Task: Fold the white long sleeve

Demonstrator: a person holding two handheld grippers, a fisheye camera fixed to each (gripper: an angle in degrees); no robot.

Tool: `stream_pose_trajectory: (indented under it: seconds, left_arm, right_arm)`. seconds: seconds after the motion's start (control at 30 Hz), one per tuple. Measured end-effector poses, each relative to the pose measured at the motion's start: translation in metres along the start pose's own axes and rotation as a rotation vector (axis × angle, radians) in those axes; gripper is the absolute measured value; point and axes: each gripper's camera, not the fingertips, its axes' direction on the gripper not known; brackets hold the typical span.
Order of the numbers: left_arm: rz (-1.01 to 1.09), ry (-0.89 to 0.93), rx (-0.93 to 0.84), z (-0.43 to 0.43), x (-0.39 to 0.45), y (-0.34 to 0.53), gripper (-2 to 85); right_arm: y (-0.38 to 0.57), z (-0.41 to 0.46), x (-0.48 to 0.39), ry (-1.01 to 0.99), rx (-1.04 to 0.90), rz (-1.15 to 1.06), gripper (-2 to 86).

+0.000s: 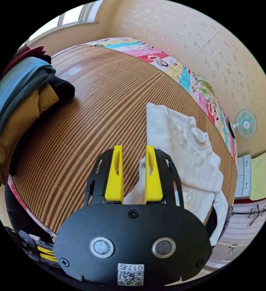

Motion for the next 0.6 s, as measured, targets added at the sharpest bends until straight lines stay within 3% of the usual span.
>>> stream_pose_trajectory:
  seconds: [0.13, 0.27, 0.33, 0.5, 0.6]
  left_arm:
    - [-0.018, 0.021, 0.007, -0.003, -0.003, -0.002, -0.8]
    - [-0.027, 0.039, 0.014, -0.006, -0.005, -0.004, -0.8]
    - [-0.025, 0.047, 0.02, -0.009, -0.004, -0.005, -0.8]
    - [-0.02, 0.048, 0.075, -0.025, 0.001, -0.006, -0.9]
    - [-0.077, -0.031, 0.113, -0.04, -0.005, -0.003, -0.9]
  right_arm:
    - [-0.007, 0.035, -0.018, 0.096, -0.152, -0.011, 8.4]
    - [-0.013, 0.036, -0.028, 0.169, -0.138, 0.036, 3.2]
    - [-0.019, 0.023, -0.026, 0.088, -0.085, 0.061, 2.4]
    - [-0.018, -0.015, 0.025, -0.375, 0.229, 0.339, 1.5]
    - [-0.018, 0.019, 0.032, -0.561, 0.176, 0.374, 1.8]
